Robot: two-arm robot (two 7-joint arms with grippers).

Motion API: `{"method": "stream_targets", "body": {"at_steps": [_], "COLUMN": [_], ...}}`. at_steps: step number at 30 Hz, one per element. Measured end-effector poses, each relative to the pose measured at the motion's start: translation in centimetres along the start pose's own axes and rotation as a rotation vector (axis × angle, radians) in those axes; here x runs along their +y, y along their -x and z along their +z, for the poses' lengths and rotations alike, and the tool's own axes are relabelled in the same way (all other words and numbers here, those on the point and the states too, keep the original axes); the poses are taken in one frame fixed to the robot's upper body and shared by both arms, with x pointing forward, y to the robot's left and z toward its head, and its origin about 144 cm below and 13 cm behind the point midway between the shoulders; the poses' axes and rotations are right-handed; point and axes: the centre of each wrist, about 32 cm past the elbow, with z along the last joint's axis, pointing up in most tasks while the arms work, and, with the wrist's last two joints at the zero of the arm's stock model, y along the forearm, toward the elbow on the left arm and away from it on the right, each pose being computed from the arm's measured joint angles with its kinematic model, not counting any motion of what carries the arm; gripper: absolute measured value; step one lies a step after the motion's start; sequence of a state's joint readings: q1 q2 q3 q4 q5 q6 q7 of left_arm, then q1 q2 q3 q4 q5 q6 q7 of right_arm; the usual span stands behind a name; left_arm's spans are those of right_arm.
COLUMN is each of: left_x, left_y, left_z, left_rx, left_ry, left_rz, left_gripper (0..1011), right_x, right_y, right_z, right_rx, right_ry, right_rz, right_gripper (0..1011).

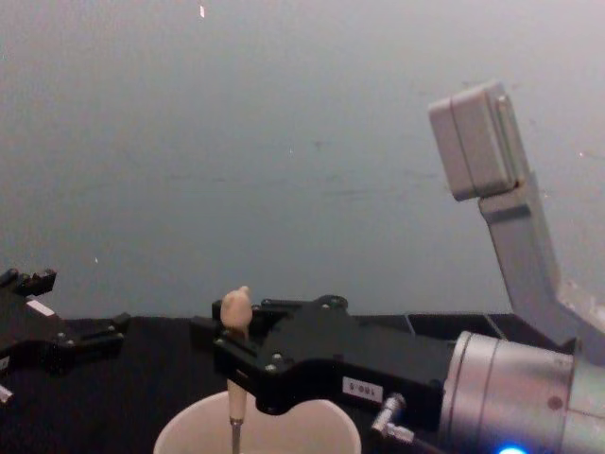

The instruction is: Pick up the stirring spoon with one hand, stir inside the cup, then place it back in its original position.

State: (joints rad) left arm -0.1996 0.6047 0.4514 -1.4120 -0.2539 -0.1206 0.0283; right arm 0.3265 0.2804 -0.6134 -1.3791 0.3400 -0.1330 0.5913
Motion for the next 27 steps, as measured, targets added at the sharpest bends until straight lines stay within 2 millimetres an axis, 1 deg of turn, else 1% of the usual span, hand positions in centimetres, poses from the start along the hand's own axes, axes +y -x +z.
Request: {"method": "stream_targets", "body": {"at_steps": [8, 14, 22, 27], "left_x": [0.0, 0.0, 0.0, 0.0], "left_y": [0.0, 0.0, 0.0, 0.0], "left_z": [0.0, 0.0, 0.0, 0.0], "left_rx": [0.0, 0.0, 0.0, 0.0], "left_ry": [0.0, 0.0, 0.0, 0.0], "left_rz": [0.0, 0.0, 0.0, 0.0], "left_gripper": [1001, 1001, 1001, 1001], "right_x": [0.8, 1.0, 0.7, 0.1], "right_y": [-0.6, -1.2, -1.9, -2.1], "right_z": [-0.2, -0.4, -0.4, -0.2], "right_rx": [-0.003, -0.003, -0.004, -0.006], "right_ry": [0.006, 0.012, 0.008, 0.004], "right_rz": [-0.017, -0.039, -0.071, -0.087], "right_gripper": [211, 211, 211, 211]}}
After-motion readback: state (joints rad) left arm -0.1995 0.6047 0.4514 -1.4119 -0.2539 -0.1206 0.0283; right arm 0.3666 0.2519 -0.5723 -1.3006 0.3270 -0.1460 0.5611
